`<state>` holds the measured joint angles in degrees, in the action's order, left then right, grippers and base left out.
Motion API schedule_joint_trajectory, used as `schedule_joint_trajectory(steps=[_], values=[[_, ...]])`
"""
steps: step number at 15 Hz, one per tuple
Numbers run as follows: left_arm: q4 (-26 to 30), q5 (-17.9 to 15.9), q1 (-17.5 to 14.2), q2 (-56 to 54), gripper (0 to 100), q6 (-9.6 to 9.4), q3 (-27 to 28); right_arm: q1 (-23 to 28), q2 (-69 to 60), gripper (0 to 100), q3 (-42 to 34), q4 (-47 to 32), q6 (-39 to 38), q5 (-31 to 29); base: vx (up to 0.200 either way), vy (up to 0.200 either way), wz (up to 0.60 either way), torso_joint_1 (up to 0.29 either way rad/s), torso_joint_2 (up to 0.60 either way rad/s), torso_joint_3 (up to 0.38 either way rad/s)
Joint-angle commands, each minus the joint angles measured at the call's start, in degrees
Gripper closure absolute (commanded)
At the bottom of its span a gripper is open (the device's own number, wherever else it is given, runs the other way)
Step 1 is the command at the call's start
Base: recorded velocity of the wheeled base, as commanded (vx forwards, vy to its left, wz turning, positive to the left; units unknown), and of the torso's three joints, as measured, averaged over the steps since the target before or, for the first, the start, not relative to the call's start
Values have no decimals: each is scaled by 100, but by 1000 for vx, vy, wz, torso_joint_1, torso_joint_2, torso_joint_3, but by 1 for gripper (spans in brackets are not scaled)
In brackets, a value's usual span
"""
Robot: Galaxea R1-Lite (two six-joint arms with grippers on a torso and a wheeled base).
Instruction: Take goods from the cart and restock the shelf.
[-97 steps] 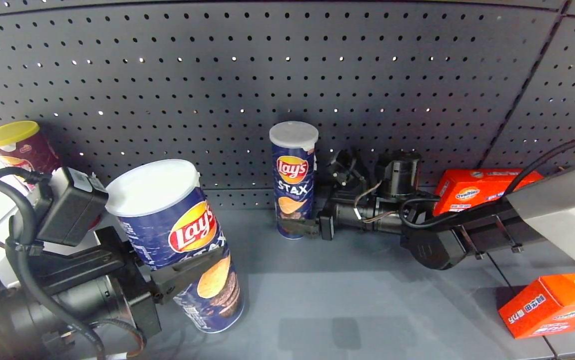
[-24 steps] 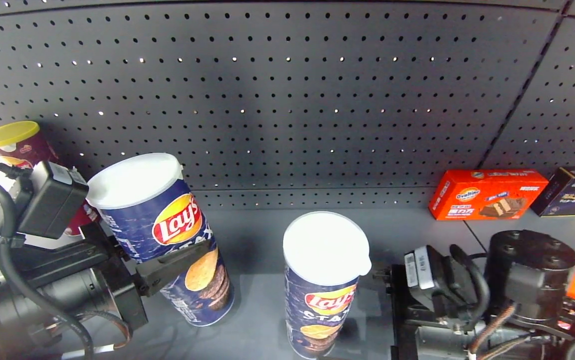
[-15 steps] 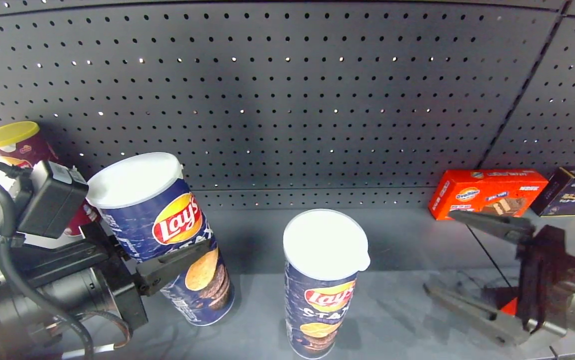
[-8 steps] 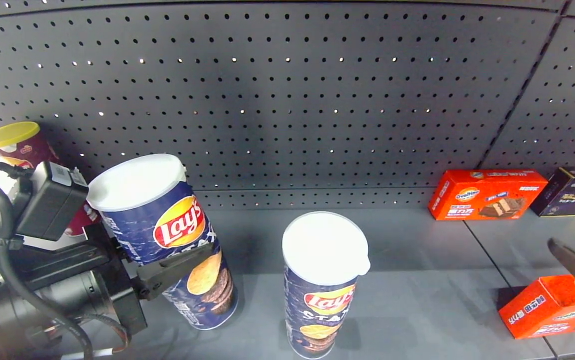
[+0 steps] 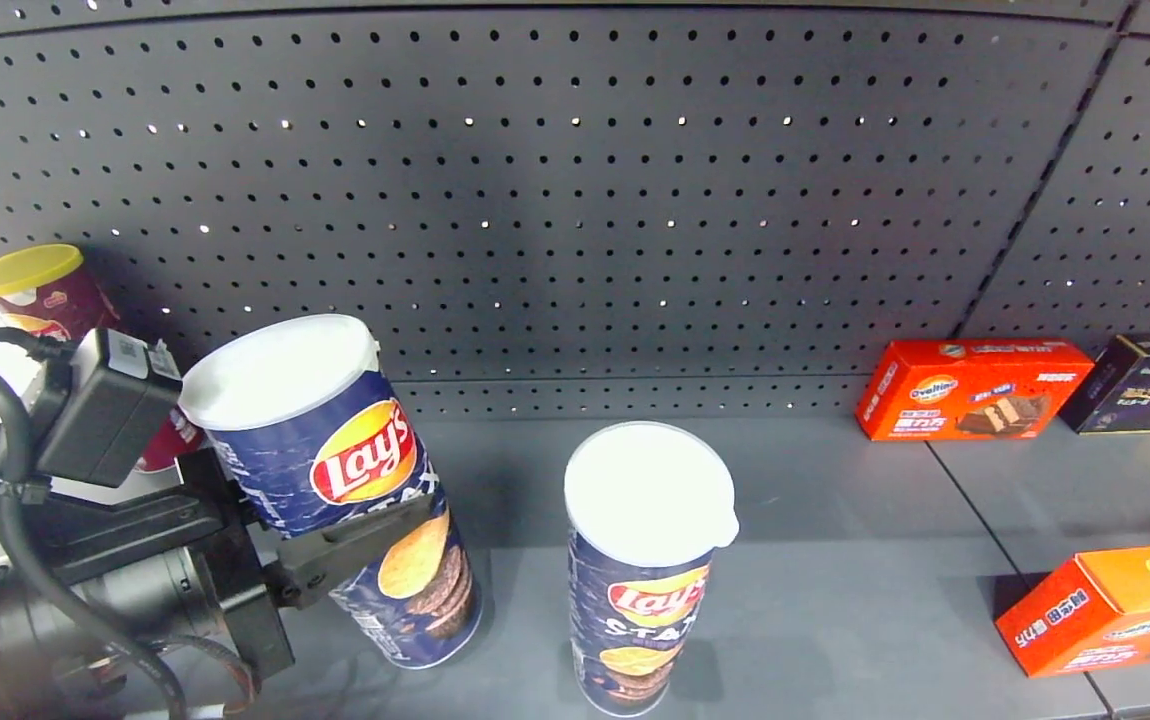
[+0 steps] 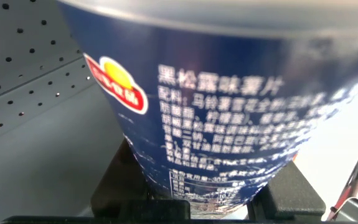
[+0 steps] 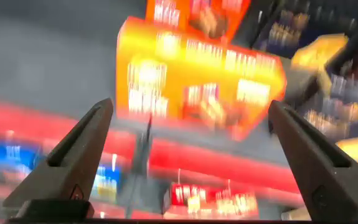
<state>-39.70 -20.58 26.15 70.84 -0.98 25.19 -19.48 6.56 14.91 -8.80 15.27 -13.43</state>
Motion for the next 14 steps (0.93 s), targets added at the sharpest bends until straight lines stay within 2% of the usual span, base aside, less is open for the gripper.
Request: schedule_joint_trajectory(steps=[1, 2, 3, 7, 11, 12, 13, 14], values=[[-2, -60, 13, 18, 100, -8, -5, 50, -656, 0, -173, 116, -7, 588, 0, 0, 0, 0, 0, 0], [-2, -60, 4, 18, 100, -8, -5, 50, -656, 0, -173, 116, -7, 605, 0, 0, 0, 0, 0, 0], [-11, -96, 13, 18, 100, -8, 13, 41, -656, 0, -322, 265, -25, 886, 0, 0, 0, 0, 0, 0], [-20, -96, 22, 0, 100, -8, 30, 50, -656, 0, -1491, 1531, -816, 904, 0, 0, 0, 0, 0, 0], [-29, -104, 13, -18, 100, -8, 57, 32, -656, 0, -1473, 1258, -710, 992, 0, 0, 0, 0, 0, 0], [-29, -113, 13, -18, 100, -8, 30, -117, -656, 0, -1473, 1258, -649, 1185, 0, 0, 0, 0, 0, 0], [-29, -139, 13, -26, 100, -8, 4, -267, -656, 0, -1473, 1258, -640, 1871, 0, 0, 0, 0, 0, 0], [-29, -192, 13, -26, 100, -8, 13, -267, -656, 0, -1473, 1249, -631, 2249, 0, 0, 0, 0, 0, 0]])
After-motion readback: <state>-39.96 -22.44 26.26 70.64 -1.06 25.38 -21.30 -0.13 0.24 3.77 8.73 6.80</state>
